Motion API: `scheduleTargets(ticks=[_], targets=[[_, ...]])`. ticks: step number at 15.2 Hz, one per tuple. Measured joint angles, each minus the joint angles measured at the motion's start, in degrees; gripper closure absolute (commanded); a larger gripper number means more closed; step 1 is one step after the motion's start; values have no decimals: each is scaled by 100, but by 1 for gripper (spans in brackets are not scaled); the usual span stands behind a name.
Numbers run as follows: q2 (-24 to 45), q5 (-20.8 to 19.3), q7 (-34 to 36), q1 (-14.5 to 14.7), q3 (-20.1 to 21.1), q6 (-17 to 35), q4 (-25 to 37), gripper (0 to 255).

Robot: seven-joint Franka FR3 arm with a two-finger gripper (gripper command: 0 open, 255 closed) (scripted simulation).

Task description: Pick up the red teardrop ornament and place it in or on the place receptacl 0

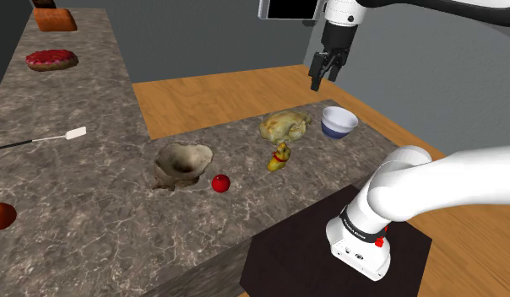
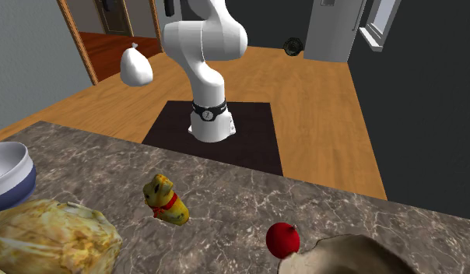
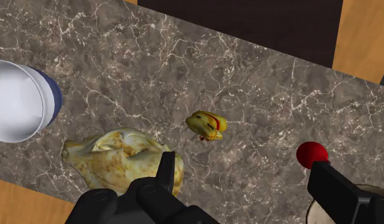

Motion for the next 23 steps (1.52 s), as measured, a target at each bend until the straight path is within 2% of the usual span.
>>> scheduleTargets(ticks=[3, 11, 17, 23], targets=[[-60, 54, 123, 42, 104, 225, -239, 0], [-186, 350, 846, 331, 751, 1779, -1597, 0], [192, 502, 1420, 538, 1294, 3083, -2274, 0], [1004, 475, 2129, 618, 1951, 4546, -2698, 0]])
